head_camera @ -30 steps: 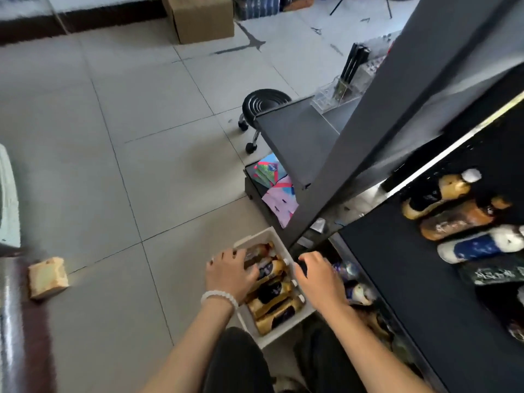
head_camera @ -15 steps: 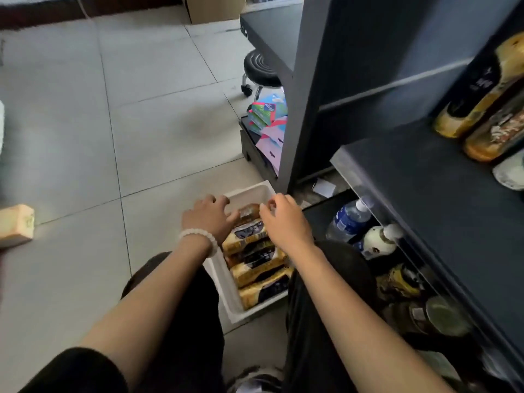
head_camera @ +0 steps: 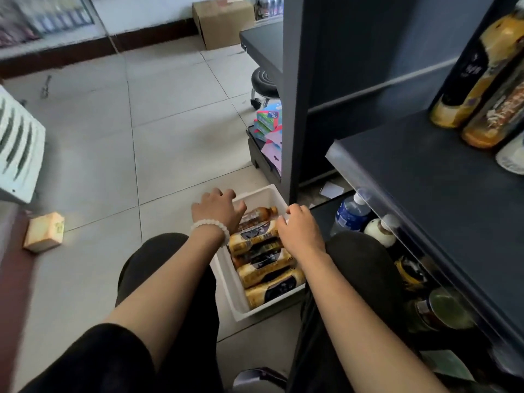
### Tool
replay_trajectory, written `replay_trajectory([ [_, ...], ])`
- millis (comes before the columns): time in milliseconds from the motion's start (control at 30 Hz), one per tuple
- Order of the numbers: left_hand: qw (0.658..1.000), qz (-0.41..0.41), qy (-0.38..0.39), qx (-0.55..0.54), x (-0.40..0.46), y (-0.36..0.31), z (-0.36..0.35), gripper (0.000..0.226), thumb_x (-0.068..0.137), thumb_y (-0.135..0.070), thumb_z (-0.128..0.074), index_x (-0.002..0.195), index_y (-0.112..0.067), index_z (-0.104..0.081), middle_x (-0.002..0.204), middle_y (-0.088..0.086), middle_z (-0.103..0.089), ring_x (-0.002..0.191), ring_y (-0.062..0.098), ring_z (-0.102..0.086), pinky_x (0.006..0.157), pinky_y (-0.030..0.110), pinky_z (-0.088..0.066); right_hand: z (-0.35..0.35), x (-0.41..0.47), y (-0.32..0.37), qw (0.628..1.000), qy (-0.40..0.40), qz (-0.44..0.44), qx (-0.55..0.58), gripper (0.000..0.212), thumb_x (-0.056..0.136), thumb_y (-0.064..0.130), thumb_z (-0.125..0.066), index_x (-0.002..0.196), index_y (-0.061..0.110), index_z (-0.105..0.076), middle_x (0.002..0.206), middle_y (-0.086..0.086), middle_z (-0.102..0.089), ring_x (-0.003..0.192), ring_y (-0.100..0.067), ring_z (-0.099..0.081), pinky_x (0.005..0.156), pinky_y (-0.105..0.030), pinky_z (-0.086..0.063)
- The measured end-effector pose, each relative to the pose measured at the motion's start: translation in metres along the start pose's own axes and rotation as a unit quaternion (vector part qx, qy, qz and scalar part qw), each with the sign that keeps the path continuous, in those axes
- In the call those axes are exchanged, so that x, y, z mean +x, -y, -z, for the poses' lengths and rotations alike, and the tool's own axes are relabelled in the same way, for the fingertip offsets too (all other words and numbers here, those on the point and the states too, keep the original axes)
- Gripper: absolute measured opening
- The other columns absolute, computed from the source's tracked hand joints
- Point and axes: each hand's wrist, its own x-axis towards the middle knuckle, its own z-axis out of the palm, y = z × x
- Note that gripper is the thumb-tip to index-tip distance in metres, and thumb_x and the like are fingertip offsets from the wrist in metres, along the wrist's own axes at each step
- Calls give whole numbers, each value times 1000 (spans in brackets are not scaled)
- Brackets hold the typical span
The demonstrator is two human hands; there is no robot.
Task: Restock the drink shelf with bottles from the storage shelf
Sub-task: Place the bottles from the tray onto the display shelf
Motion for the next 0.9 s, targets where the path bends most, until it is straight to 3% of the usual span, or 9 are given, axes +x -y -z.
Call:
replay_trajectory([
  [167,1000,24,12,13,-6,-3,-6,47,95,-48,-31,131,-23,-48,130,8,-53,117,29,-48,88,42,-42,-31,6,-9,994,9,-102,38,38,96,28,-39,126,7,-48,127,-13,-51,113,-31,-52,89,-42,-47],
  [300,999,29,22,6,5,8,-31,46,95,-47,-31,130,-24,-48,129,8,-53,117,29,-48,87,40,-42,-65,19,-14,981,23,-178,71,50,96,31,-43,141,12,-33,137,-12,-45,122,-32,-47,91,-44,-45],
  [433,997,19,74,-9,27,22,-84,44,94,-50,-33,125,-25,-50,126,6,-54,112,29,-52,87,40,-47,-95,46,-25,947,20,-296,127,46,94,29,-44,135,10,-40,133,-13,-49,117,-35,-51,84,-44,-46],
  [533,993,15,116,-16,47,25,-126,46,93,-51,-34,130,-28,-46,129,7,-52,115,29,-51,90,42,-47,-117,59,-37,932,21,-341,119,42,94,27,-43,132,9,-42,129,-14,-52,114,-33,-53,74,-37,-41],
  [700,990,-35,138,-9,76,13,-183,54,91,-56,-37,138,-30,-38,137,4,-45,126,28,-42,96,43,-40,-158,74,-60,927,20,-366,77,43,95,31,-47,133,12,-40,134,-10,-50,118,-28,-51,75,-27,-30],
  [833,985,-74,155,7,88,12,-218,59,88,-62,-37,139,-32,-34,139,2,-43,128,26,-40,98,44,-39,-191,79,-75,905,5,-420,66,59,91,43,-54,139,16,-33,133,-11,-50,118,-29,-51,85,-35,-45],
  [900,985,-86,149,5,93,12,-229,61,87,-63,-39,139,-32,-34,137,2,-44,125,27,-42,99,44,-40,-204,81,-83,890,-12,-452,64,68,87,49,-57,138,12,-33,130,-15,-52,114,-32,-53,83,-38,-48],
])
